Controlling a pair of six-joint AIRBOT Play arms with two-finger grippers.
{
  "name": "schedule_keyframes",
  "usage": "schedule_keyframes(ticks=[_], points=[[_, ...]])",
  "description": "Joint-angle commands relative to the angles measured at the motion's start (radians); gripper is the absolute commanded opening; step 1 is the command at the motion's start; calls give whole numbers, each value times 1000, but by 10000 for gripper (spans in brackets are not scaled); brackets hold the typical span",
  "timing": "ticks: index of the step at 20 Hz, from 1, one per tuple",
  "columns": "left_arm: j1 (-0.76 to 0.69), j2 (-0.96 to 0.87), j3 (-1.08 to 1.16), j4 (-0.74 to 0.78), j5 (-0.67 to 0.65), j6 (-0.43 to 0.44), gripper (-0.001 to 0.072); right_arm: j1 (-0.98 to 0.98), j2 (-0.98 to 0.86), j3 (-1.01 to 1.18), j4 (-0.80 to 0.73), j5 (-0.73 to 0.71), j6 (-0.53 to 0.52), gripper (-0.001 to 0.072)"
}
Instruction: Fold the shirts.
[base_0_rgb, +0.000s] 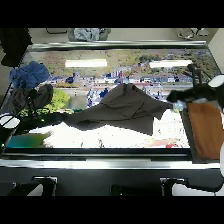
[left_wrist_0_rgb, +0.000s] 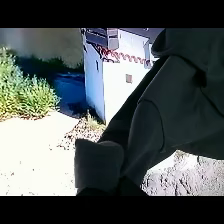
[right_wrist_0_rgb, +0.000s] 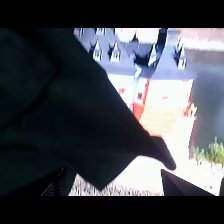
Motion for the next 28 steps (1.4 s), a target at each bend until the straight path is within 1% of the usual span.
schedule_keyframes(ticks=[1,2,3,5,6,8,9,12,13,14,15,17,20,21,23,25,26,28], points=[[0,1,0,1,-3,0,34,-88,23,-129,12,371,-76,673],[0,1,0,1,-3,0,34,-82,54,-248,13,338,-83,674],[0,1,0,1,-3,0,34,-66,86,-364,36,258,-81,681],[0,1,0,0,2,0,34,-23,121,-541,164,86,-82,684],[0,1,0,1,4,0,34,5,120,-592,234,25,-95,683],[0,1,0,0,3,0,34,62,116,-635,258,-78,-80,683],[0,1,0,0,4,0,34,93,108,-642,261,-127,-41,680],[0,1,0,0,4,0,34,172,90,-642,307,-276,2,660],[0,1,0,0,4,0,35,189,90,-640,324,-330,3,497],[0,1,0,0,4,0,34,201,90,-635,341,-384,2,203],[0,1,0,0,4,0,34,200,90,-623,354,-396,6,57],[1,1,0,0,4,1,35,198,99,-578,344,-401,-9,57],[1,2,14,0,4,0,34,198,166,-477,334,-324,-123,54],[1,2,34,0,4,0,34,198,197,-437,309,-299,-146,54],[0,5,105,0,2,0,34,198,267,-345,238,-251,-153,53],[0,24,227,0,-3,0,34,198,344,-237,197,-213,-195,53],[1,39,312,0,0,0,33,198,389,-166,175,-216,-200,53],[0,72,559,0,29,0,33,198,478,14,142,-258,-236,53]])
